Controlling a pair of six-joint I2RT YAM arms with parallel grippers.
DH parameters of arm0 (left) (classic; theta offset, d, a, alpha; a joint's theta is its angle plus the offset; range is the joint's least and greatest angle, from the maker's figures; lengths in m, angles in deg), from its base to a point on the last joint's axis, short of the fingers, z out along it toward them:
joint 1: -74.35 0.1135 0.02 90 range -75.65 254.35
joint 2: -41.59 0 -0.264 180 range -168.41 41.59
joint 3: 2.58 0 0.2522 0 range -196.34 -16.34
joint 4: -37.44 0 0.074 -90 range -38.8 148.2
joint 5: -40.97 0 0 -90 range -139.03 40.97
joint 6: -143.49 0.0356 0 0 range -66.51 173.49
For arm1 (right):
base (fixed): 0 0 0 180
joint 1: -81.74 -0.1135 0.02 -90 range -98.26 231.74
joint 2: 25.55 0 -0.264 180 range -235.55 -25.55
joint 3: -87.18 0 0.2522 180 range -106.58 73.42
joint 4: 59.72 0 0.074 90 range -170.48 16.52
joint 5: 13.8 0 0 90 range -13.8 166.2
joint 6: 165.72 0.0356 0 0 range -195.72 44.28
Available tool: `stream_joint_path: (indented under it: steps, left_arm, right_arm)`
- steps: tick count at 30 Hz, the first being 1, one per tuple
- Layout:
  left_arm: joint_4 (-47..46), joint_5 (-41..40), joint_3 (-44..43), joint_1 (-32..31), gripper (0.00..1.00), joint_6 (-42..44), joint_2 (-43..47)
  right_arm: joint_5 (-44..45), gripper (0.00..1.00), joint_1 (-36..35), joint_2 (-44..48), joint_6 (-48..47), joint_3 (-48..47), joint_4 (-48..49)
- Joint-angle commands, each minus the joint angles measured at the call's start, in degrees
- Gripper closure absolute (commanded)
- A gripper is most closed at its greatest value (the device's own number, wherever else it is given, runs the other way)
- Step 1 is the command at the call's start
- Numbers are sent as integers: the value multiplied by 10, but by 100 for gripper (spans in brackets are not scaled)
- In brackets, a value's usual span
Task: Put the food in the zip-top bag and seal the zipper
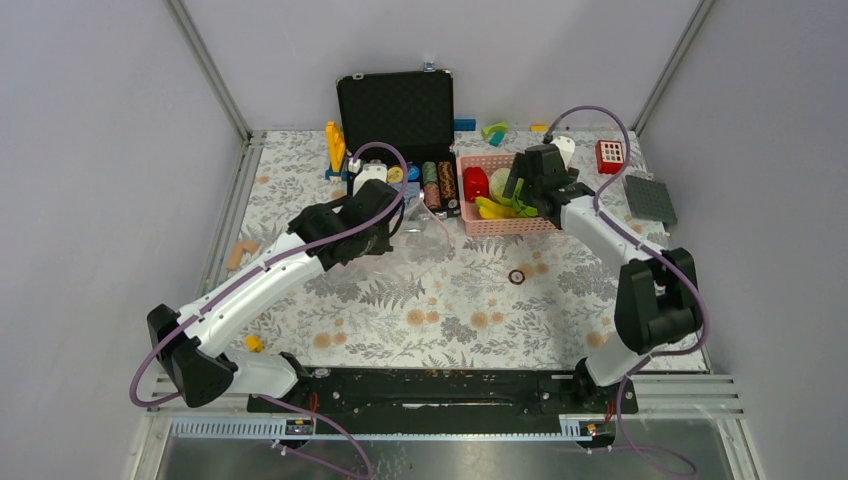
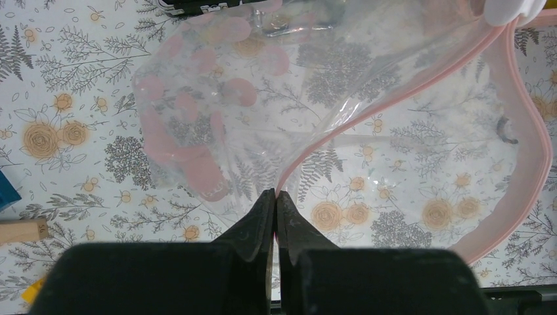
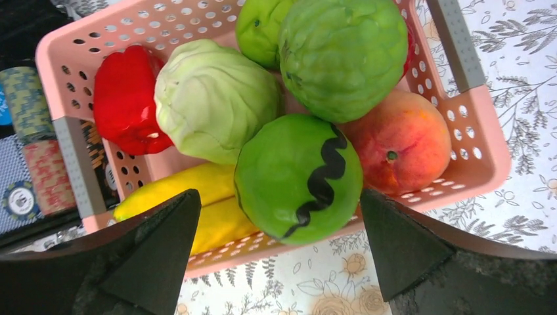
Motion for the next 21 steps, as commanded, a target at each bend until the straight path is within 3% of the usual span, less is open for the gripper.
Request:
stream_joint_path:
  steps: [1,14,17,21]
  left_arm:
    - [-21,8,-1,3,100,6,-1]
    - [-20,14,0,3,100,7,-3]
    - [-20,15,-1,3,100,5,-6]
    - [-19,14,-2,3,100,3,-7]
  right_arm:
    - [32,0,3,-45,23,-38,15]
    - [50,1,4,-96,59,-39,14]
    - [40,12,4,-90,48,-31,28]
    - [30,39,4,-65,27,-15,50]
